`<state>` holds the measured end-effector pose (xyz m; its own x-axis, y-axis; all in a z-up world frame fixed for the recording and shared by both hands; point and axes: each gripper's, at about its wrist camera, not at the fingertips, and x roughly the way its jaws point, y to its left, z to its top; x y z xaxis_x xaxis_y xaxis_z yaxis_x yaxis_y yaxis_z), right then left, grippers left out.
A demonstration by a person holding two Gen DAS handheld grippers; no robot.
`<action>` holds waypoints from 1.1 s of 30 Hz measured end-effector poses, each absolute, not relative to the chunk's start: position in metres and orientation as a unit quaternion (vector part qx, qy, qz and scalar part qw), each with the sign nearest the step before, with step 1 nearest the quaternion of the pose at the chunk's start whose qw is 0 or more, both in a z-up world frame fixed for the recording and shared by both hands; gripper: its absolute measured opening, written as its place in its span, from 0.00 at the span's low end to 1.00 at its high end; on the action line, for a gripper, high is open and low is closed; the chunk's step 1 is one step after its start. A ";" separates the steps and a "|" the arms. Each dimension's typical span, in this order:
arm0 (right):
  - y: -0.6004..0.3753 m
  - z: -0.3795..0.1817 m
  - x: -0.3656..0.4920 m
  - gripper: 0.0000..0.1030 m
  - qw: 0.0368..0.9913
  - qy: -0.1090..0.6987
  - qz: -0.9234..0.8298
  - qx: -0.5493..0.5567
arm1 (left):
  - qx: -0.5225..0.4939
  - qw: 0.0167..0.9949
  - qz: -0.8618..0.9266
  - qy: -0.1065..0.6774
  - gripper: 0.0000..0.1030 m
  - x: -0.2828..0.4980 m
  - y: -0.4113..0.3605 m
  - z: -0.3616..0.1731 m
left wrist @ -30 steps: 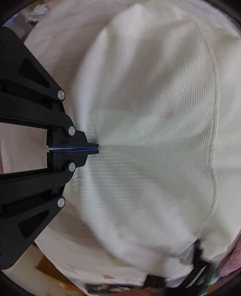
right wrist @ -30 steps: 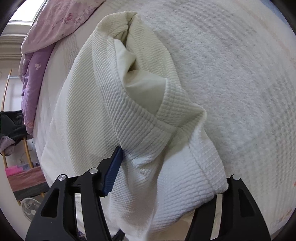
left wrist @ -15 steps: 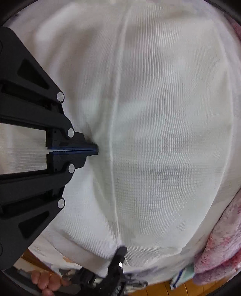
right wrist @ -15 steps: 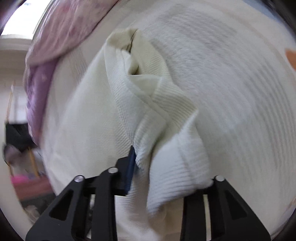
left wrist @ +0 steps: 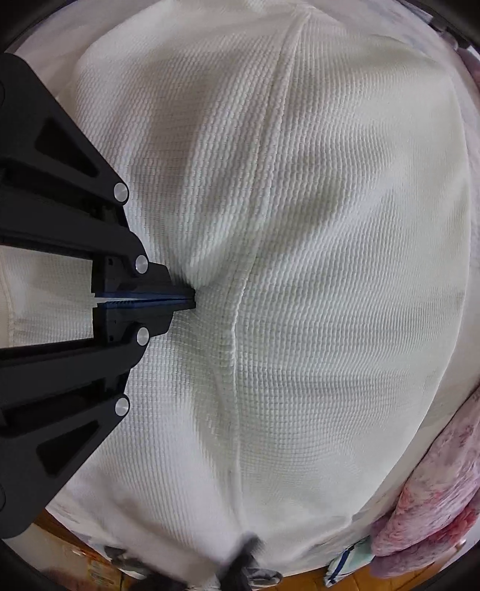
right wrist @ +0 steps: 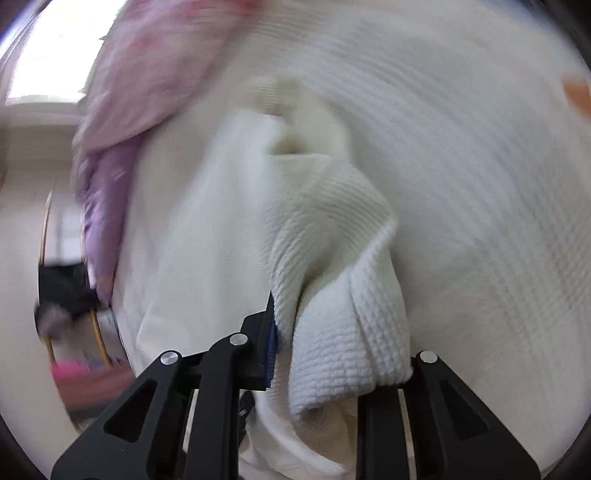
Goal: Fold large clothes
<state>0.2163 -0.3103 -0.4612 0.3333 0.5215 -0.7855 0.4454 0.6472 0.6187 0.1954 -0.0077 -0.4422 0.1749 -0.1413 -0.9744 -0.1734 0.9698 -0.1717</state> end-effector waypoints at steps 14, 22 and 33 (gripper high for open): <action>-0.213 -0.361 0.232 0.10 0.744 0.548 0.134 0.358 | -0.181 0.752 -0.031 0.634 0.03 0.168 0.038 -0.447; -0.173 -0.329 0.235 0.09 0.763 0.568 0.130 0.282 | -0.188 0.733 -0.056 0.651 0.03 0.153 0.067 -0.435; -0.045 -0.309 0.222 0.09 0.751 0.604 0.194 0.185 | -0.211 0.745 -0.034 0.632 0.03 0.113 0.164 -0.362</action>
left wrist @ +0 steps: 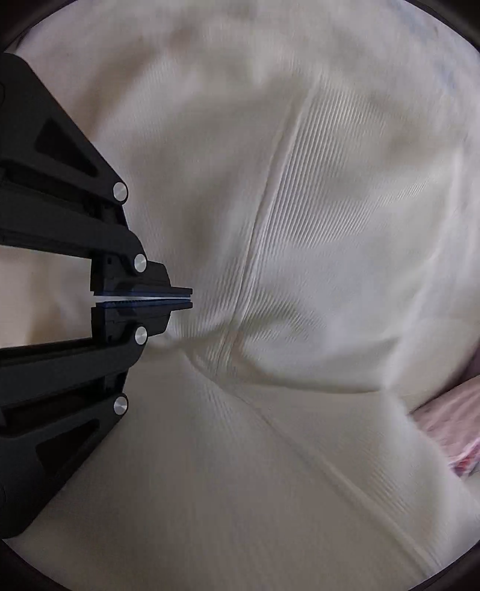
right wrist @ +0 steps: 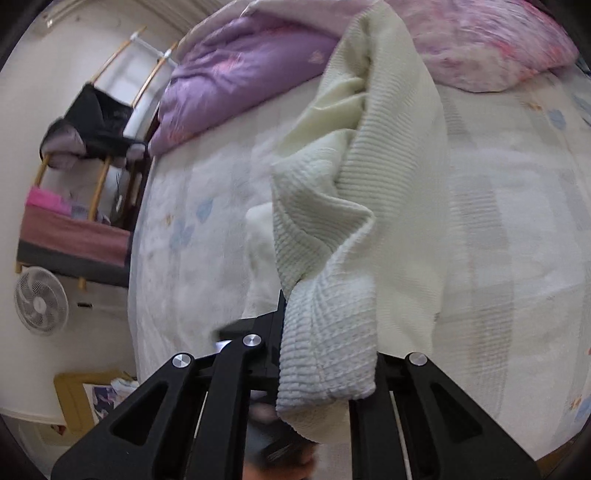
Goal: Fold large clothes
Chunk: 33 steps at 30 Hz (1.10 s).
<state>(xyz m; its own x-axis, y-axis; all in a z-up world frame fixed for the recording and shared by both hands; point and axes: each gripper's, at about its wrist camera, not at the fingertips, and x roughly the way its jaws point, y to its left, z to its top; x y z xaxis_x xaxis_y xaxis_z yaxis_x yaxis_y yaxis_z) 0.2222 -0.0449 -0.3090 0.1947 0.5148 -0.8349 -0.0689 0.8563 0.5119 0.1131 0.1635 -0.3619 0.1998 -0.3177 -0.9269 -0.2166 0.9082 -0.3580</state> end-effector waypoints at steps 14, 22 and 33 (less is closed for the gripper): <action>0.102 -0.409 0.211 0.10 0.689 0.671 0.204 0.183 | -0.136 0.781 0.066 0.606 0.04 0.076 0.326 -0.274; 0.150 -0.474 0.186 0.36 0.596 0.732 0.241 0.228 | -0.161 0.747 0.135 0.630 0.18 0.046 0.380 -0.300; 0.071 -0.427 0.187 0.38 0.630 0.706 0.223 0.235 | -0.180 0.767 0.103 0.607 0.43 0.060 0.361 -0.272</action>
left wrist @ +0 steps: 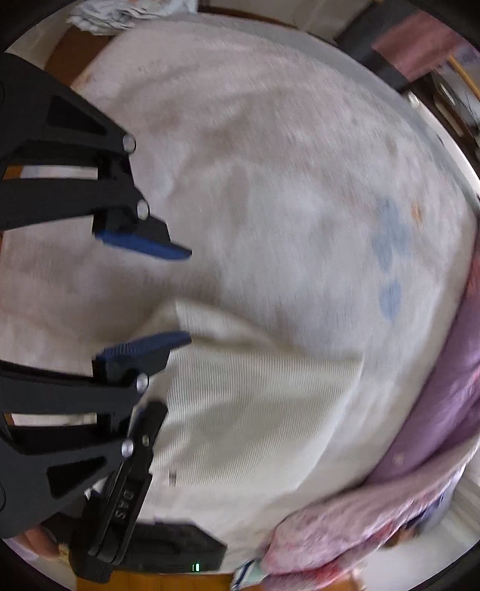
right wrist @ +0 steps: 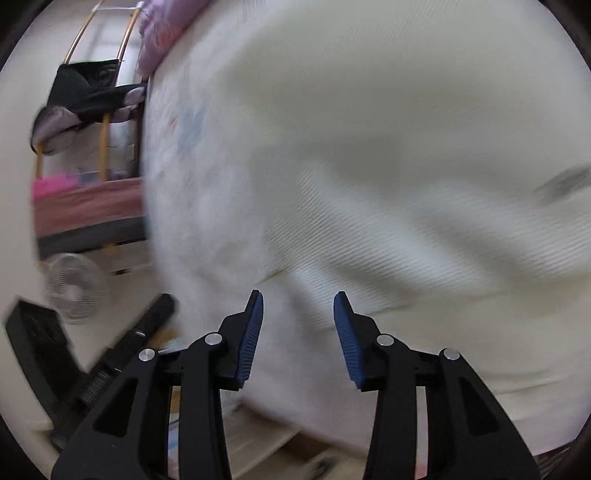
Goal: Fold large clothes
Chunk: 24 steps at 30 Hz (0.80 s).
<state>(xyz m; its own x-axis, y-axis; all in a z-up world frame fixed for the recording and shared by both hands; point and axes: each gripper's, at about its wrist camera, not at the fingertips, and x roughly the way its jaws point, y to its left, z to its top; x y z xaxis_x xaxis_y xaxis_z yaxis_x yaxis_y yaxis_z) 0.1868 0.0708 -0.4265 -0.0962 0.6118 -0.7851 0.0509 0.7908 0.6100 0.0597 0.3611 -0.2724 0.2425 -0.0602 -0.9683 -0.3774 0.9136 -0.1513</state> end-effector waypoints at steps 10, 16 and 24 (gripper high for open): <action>-0.018 -0.391 0.317 0.50 0.767 0.619 0.122 0.117 | -0.191 0.805 0.040 0.560 0.79 0.178 0.336 -0.297; 0.013 -0.428 0.400 0.61 0.707 0.638 0.279 0.125 | -0.282 0.767 0.024 0.577 0.77 0.242 0.380 -0.346; 0.088 -0.464 0.420 0.32 0.593 0.675 0.424 -0.116 | -0.266 0.787 -0.005 0.556 0.29 0.257 0.372 -0.359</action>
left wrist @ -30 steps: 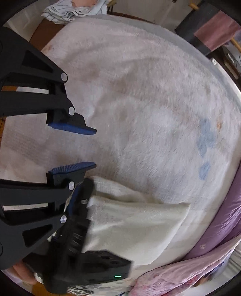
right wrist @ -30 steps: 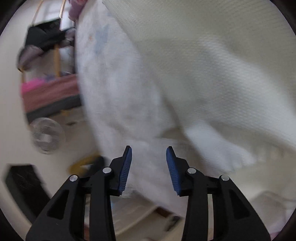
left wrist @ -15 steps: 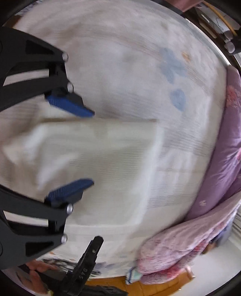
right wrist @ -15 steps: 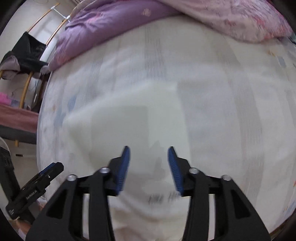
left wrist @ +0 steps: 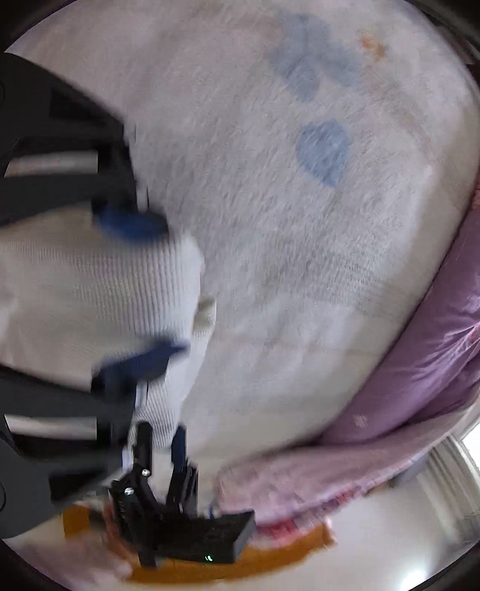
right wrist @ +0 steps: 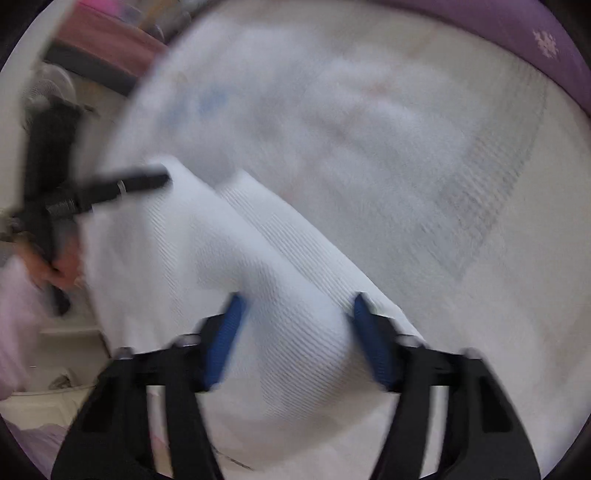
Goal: Fold large clothes
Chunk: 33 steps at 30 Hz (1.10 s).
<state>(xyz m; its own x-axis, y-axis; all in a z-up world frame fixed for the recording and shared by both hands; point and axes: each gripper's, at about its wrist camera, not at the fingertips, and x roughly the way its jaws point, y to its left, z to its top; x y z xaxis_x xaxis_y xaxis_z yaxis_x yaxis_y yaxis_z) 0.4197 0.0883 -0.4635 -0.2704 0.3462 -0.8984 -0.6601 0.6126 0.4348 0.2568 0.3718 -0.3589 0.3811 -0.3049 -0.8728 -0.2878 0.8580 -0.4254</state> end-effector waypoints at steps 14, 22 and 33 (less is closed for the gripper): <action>0.042 -0.489 0.436 0.32 0.656 0.709 0.258 -0.011 | -0.066 0.782 0.020 0.620 0.64 0.336 0.300 -0.382; -0.011 -0.424 0.380 0.58 0.772 0.600 0.190 0.092 | 0.021 0.809 0.146 0.569 0.79 0.281 0.307 -0.316; 0.001 -0.510 0.395 0.00 0.709 0.645 0.171 0.226 | -0.163 0.790 0.053 0.588 0.14 0.298 0.315 -0.409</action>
